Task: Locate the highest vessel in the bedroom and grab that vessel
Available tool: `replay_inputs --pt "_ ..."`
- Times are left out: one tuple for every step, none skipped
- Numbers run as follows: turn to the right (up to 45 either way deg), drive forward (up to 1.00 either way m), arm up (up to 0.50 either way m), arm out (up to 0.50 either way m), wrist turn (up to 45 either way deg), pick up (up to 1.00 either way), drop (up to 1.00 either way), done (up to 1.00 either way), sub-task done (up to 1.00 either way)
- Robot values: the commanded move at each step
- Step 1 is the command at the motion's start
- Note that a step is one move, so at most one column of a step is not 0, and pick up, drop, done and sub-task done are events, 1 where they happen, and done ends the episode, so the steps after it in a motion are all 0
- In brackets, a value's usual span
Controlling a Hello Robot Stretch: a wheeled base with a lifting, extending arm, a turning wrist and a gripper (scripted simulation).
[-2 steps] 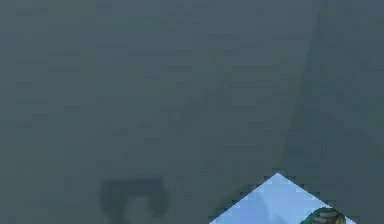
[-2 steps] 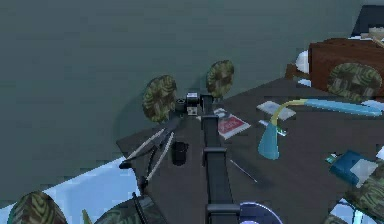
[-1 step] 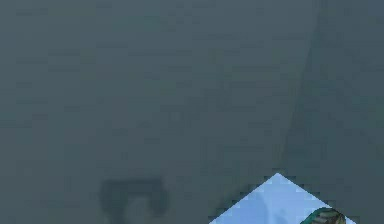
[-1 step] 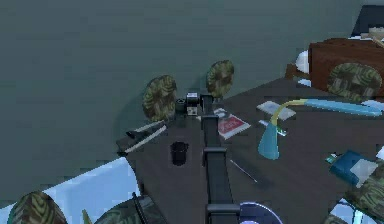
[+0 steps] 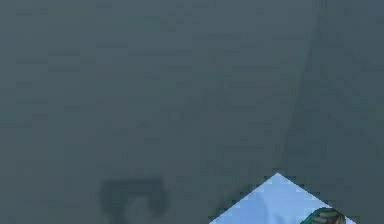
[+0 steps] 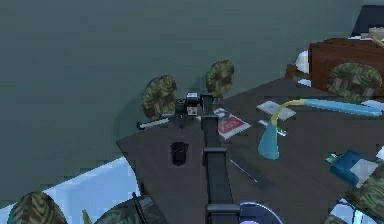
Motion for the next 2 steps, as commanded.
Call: replay_inputs --pt "0.0 0.0 0.0 0.0 33.0 0.0 0.0 0.0 0.0" --pt "0.0 0.0 -0.3 0.0 0.0 0.0 0.0 0.0 0.0"
